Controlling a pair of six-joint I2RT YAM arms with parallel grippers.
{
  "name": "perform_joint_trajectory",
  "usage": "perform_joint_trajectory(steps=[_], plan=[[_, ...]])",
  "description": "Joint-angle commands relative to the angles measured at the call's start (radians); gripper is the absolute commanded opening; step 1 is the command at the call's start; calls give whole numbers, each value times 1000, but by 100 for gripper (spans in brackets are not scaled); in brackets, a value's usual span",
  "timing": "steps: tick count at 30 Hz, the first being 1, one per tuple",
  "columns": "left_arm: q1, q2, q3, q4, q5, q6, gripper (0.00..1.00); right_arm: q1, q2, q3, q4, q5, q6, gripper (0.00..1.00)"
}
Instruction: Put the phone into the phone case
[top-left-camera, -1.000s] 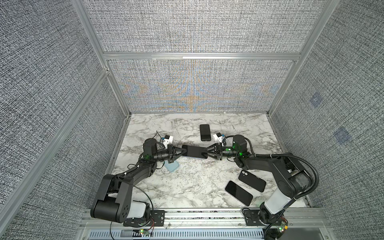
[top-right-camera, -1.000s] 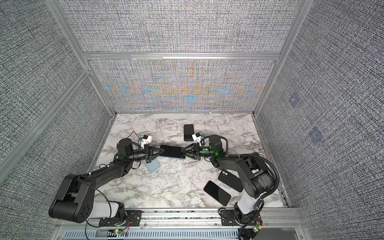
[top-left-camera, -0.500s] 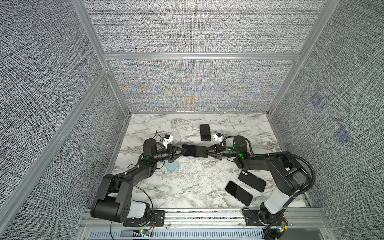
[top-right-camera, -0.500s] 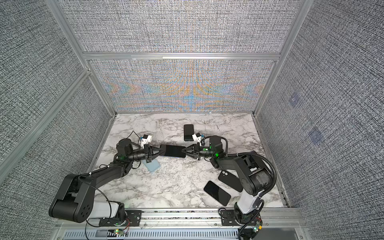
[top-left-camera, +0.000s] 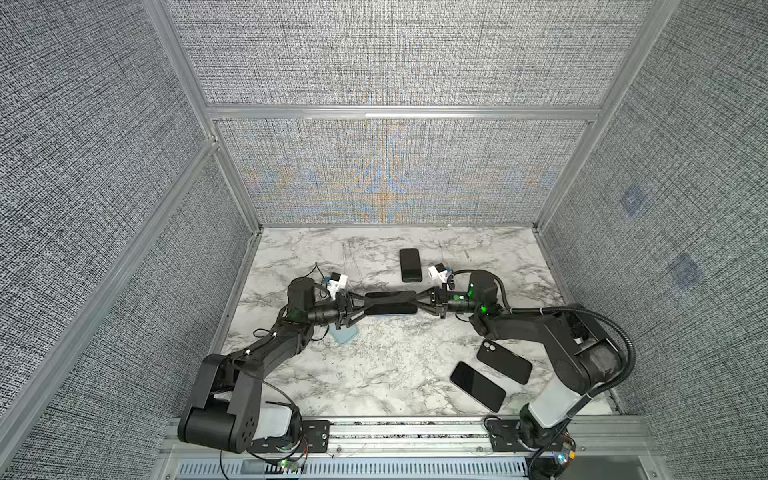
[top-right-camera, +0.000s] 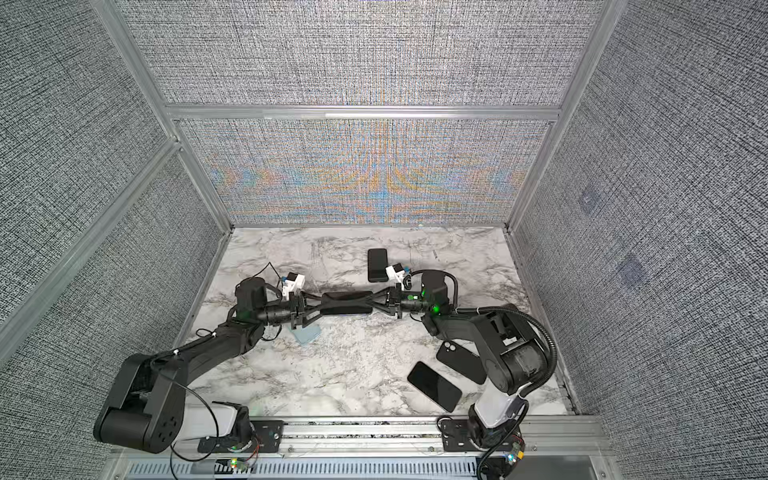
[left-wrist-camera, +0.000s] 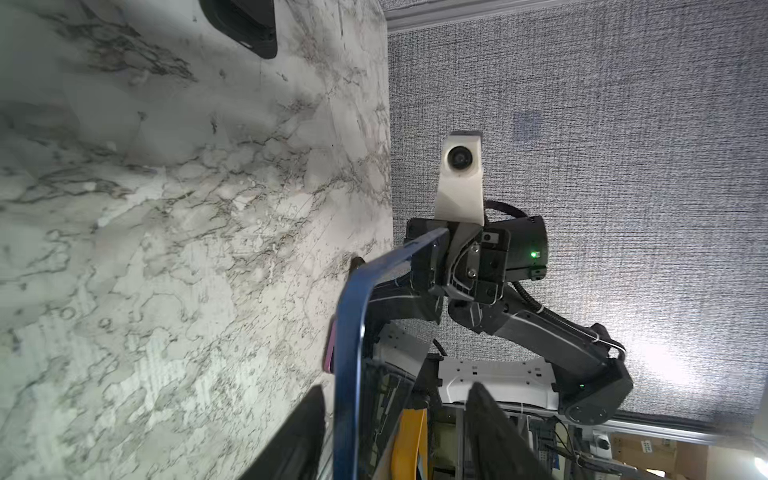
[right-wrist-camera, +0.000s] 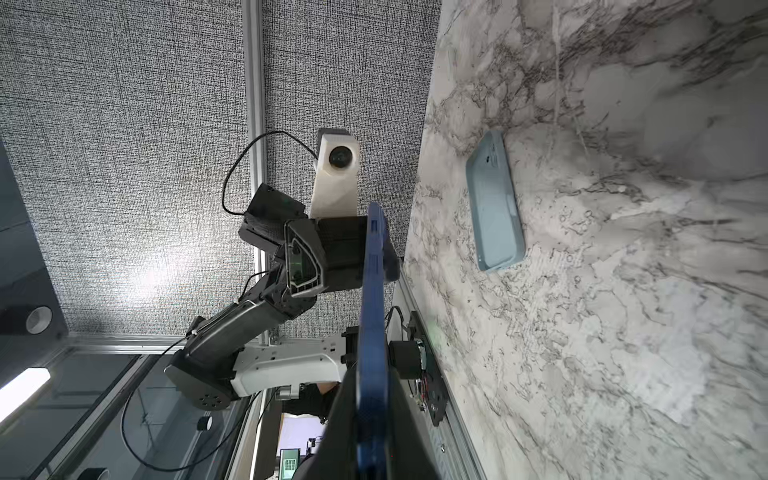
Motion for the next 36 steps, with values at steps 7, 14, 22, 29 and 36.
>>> perform_joint_trajectory(steps=[7, 14, 22, 29, 36], plan=[[47, 52, 209, -720, -359, 386, 78, -22, -9, -4, -29, -9, -67, 10], [161, 154, 331, -838, -538, 449, 86, -27, -63, 9, -236, 7, -214, 10], [202, 319, 517, -902, -690, 527, 88, 0, -165, 99, -720, 108, -560, 10], [215, 464, 625, -911, -709, 535, 88, 48, -154, 112, -732, 134, -578, 10], [216, 513, 622, -901, -706, 543, 88, 63, -136, 110, -707, 129, -573, 10]])
